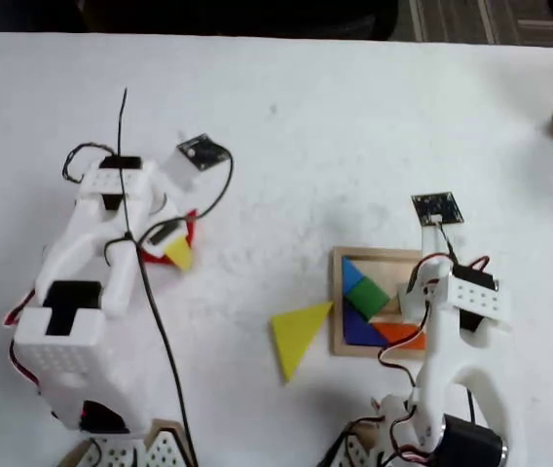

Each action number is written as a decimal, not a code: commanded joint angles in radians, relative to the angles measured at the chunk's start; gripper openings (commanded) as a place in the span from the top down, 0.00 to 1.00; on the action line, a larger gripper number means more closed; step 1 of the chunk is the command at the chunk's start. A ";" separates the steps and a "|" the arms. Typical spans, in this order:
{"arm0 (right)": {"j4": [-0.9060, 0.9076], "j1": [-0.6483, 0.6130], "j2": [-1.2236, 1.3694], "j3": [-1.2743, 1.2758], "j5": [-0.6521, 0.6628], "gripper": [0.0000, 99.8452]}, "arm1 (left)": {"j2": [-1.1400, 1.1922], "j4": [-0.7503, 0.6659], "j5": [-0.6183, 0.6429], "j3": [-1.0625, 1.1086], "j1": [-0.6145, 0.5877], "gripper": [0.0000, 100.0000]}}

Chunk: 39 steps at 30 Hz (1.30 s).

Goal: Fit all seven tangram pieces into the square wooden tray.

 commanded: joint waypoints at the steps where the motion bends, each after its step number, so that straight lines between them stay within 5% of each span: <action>1: -0.007 -0.015 0.002 0.008 0.008 0.98 | -0.018 0.002 -0.006 -0.011 0.016 0.68; 3: -0.012 -0.015 0.004 0.003 0.008 0.98 | 0.002 0.006 0.046 -0.025 -0.005 0.68; 13: -0.012 -0.047 0.004 0.003 0.009 0.98 | 0.185 0.129 0.756 -0.242 -0.056 0.68; 24: -0.012 -0.045 0.004 0.003 0.009 0.98 | 0.351 0.330 0.783 -0.465 -0.081 0.69; 34: -0.012 -0.041 0.004 0.003 0.011 0.98 | 0.351 0.364 0.841 -0.514 -0.070 0.91; 39: -0.012 -0.041 0.004 0.003 0.011 0.98 | 0.351 0.408 0.842 -0.514 -0.044 0.92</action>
